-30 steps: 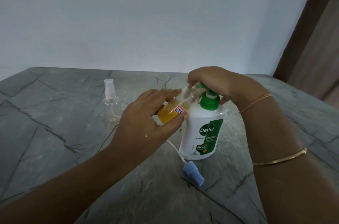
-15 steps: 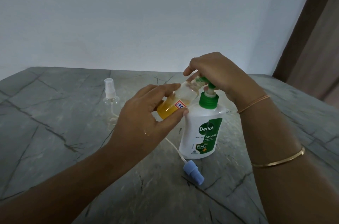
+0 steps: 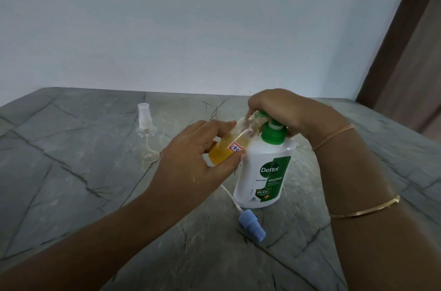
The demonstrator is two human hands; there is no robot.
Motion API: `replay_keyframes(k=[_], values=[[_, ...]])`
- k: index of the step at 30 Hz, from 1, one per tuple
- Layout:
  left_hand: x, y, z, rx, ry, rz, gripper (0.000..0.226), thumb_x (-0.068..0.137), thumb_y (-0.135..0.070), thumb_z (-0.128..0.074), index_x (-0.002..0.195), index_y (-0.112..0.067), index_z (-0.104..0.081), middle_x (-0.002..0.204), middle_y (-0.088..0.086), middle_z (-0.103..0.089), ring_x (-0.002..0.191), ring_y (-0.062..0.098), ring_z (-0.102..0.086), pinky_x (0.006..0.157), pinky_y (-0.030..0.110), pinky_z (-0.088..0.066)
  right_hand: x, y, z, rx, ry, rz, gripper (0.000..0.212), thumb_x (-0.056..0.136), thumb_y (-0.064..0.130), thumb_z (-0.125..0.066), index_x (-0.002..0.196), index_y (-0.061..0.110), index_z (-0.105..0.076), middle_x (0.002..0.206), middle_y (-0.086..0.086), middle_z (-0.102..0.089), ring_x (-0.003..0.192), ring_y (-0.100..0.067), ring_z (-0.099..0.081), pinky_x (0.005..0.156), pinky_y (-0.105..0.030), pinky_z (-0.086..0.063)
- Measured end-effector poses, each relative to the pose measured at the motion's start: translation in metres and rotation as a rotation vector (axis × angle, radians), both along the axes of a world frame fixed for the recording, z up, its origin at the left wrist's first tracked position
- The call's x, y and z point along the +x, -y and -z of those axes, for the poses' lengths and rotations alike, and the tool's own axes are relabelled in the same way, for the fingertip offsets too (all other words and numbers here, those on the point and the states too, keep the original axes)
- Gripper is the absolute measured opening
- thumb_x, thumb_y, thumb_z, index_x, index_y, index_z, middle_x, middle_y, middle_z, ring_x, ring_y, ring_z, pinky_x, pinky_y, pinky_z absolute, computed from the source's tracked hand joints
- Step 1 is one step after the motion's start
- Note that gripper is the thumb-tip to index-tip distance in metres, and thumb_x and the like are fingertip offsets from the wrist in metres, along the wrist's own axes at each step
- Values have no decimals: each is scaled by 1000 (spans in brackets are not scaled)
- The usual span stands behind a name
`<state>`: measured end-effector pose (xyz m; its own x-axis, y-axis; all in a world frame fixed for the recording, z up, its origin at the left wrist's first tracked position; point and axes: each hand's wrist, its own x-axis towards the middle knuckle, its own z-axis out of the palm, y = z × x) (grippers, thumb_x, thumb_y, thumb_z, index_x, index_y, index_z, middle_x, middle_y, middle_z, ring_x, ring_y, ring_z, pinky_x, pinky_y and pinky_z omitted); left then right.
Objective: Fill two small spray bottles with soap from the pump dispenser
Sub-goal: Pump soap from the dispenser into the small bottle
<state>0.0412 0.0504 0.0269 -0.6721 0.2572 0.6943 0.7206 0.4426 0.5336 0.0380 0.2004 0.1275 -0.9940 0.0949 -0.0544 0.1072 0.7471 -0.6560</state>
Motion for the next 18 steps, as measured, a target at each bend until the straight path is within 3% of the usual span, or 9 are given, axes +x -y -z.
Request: replay_keyframes(k=[3, 6, 8, 15, 18], values=[[1, 0, -1, 2, -26, 0, 41, 75, -55, -55, 111, -34, -56, 100, -17, -60, 84, 2, -62, 70, 29, -56, -2, -3, 1, -29, -6, 7, 40, 91, 15, -40, 123, -7, -50, 86, -11, -44, 76, -22, -39, 63, -26, -33], [3, -1, -5, 25, -42, 4, 43, 75, -54, -55, 112, -33, -56, 100, -18, -60, 85, 2, -61, 71, 23, -54, -4, -6, -1, -80, -95, -12, 35, 90, 18, -42, 109, -3, -62, 82, -5, -64, 60, -12, -55, 60, -20, -43], [3, -1, -7, 27, -49, -9, 48, 74, -55, -54, 114, -29, -58, 101, -16, -60, 85, 4, -61, 71, 22, -54, -5, -6, -3, -112, -166, 15, 28, 90, 18, -44, 100, 7, -67, 74, 8, -60, 45, -2, -55, 49, -13, -42], [2, -2, -7, 31, -46, -15, 45, 73, -59, -54, 112, -38, -52, 99, -26, -52, 85, 0, -60, 71, 15, -50, -6, -5, -3, -157, -267, 24, 24, 87, 17, -47, 89, 9, -69, 88, -3, -71, 59, -12, -59, 53, -19, -41], [1, -1, -7, 36, -42, -10, 45, 73, -59, -52, 112, -38, -52, 99, -26, -53, 85, 0, -60, 71, 16, -51, -5, -5, -4, -116, -226, 12, 27, 90, 18, -45, 97, 8, -69, 82, 2, -67, 56, -8, -55, 54, -19, -40]])
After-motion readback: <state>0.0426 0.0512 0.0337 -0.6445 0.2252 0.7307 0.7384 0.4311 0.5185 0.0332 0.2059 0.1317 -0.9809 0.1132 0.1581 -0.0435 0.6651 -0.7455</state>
